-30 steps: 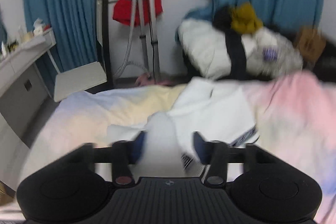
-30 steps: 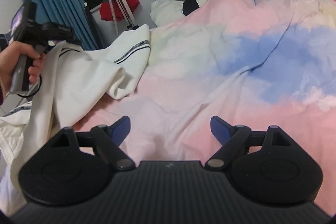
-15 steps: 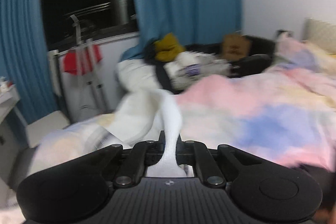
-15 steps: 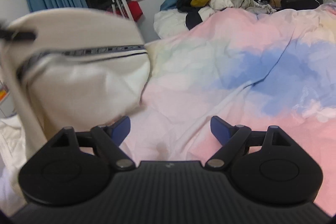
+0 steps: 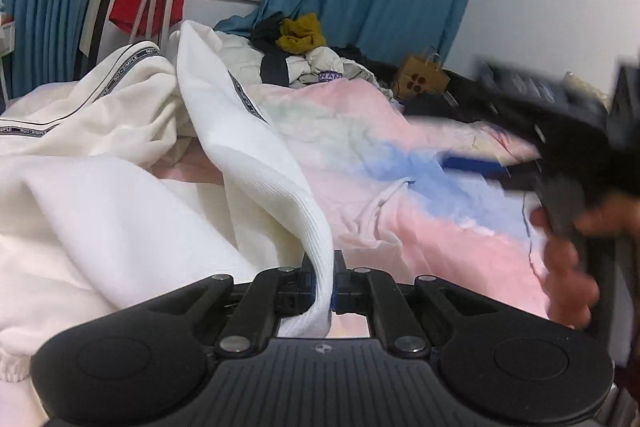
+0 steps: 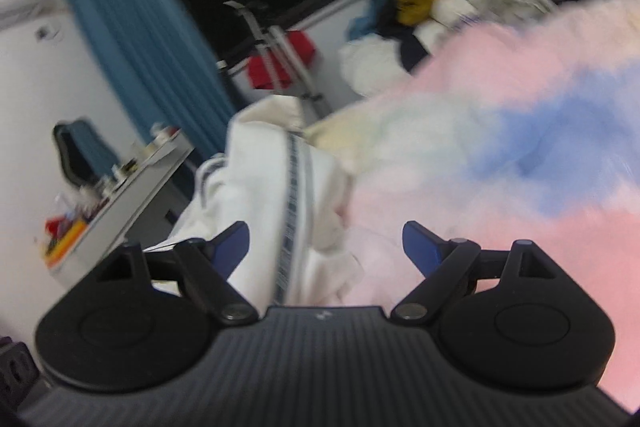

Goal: Fold clothes

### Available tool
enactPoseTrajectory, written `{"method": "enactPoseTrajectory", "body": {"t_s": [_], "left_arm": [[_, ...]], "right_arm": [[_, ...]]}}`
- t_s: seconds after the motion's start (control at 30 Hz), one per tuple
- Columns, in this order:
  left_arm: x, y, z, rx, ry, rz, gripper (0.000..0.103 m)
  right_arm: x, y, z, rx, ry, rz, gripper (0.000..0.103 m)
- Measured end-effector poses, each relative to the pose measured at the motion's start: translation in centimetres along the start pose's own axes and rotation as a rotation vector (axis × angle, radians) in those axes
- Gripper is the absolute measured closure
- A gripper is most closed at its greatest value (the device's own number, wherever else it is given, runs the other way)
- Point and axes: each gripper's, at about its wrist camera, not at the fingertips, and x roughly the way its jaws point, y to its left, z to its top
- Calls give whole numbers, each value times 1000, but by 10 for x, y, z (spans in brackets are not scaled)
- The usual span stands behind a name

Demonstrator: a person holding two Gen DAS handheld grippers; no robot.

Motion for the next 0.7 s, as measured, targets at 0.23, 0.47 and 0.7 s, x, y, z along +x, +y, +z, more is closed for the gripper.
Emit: {"method": "enactPoseTrajectory", "body": {"t_s": [0.23, 0.47, 0.7], "left_arm": [[18, 9, -22, -52, 19, -32, 96], [49, 33, -32, -81, 59, -96, 96], [66, 59, -36, -133, 70, -167, 96]], "right_arm": [[127, 60, 84, -248, 141, 35, 25], [265, 99, 138, -221, 177, -4, 32], [370, 82, 165, 24, 203, -84, 33]]}}
